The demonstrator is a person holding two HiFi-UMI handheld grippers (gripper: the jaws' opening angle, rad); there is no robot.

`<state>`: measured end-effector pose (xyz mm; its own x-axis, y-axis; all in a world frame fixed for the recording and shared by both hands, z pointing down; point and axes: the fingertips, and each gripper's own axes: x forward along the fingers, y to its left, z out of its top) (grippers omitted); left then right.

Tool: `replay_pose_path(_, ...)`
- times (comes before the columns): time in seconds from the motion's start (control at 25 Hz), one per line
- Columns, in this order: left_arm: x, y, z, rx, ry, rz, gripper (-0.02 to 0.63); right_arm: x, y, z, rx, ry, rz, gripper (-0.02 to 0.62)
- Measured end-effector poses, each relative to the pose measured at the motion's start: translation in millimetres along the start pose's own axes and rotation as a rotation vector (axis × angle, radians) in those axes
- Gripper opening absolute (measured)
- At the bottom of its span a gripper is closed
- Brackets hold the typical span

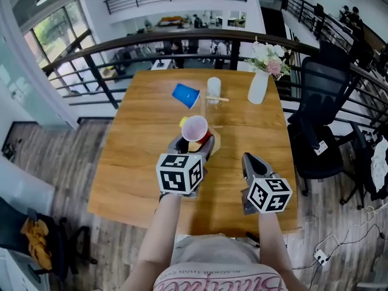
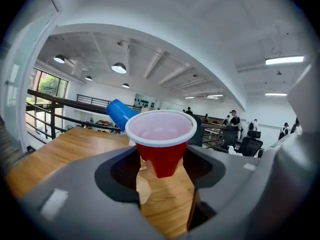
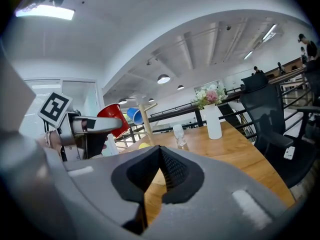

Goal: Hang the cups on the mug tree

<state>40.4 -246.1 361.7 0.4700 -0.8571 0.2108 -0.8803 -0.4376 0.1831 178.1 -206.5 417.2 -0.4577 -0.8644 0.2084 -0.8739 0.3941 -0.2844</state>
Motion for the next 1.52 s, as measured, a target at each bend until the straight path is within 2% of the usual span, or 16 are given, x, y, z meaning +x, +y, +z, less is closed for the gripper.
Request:
replay_pose_path(0.2, 21, -38, 9, 0.022, 0.04, -0.097, 0.281, -4, -12, 6, 0.015, -0.019, -0.015, 0.002)
replay_pose_path(0.48, 60, -59, 6, 0.051, 0.146, -0.138, 0.281, -6, -27, 5, 0.043, -0.024, -0.036, 0.002)
replay_pose_path(0.68, 93, -66, -12, -0.044, 0.243, -0.173, 0.281, -9, -38, 8, 0.053, -0.029, -0.054, 0.002)
replay_pose_path(0.8, 108, -69, -11, -0.106, 0.24, -0.188, 0.281, -11, -45, 7, 0.056, -0.027, -0.065, 0.002)
replay_pose_path(0.88, 117, -67, -4, -0.196, 0.215, -0.197, 0.281, -13, -49, 8, 0.06, -0.027, -0.07, 0.002)
replay_pose_path(1.0, 124, -59, 7, -0.38, 0.164, -0.222, 0.281, -14, -52, 8, 0.057, -0.024, -0.072, 0.002)
replay_pose_path(1.16, 123, -44, 16, -0.526, 0.097, -0.232, 0.279, -16, -54, 8, 0.053, -0.02, -0.077, 0.002)
replay_pose_path(1.52, 115, -14, 33, -1.15, -0.073, -0.402, 0.27, -11, -49, 0, 0.055, -0.005, -0.07, 0.002)
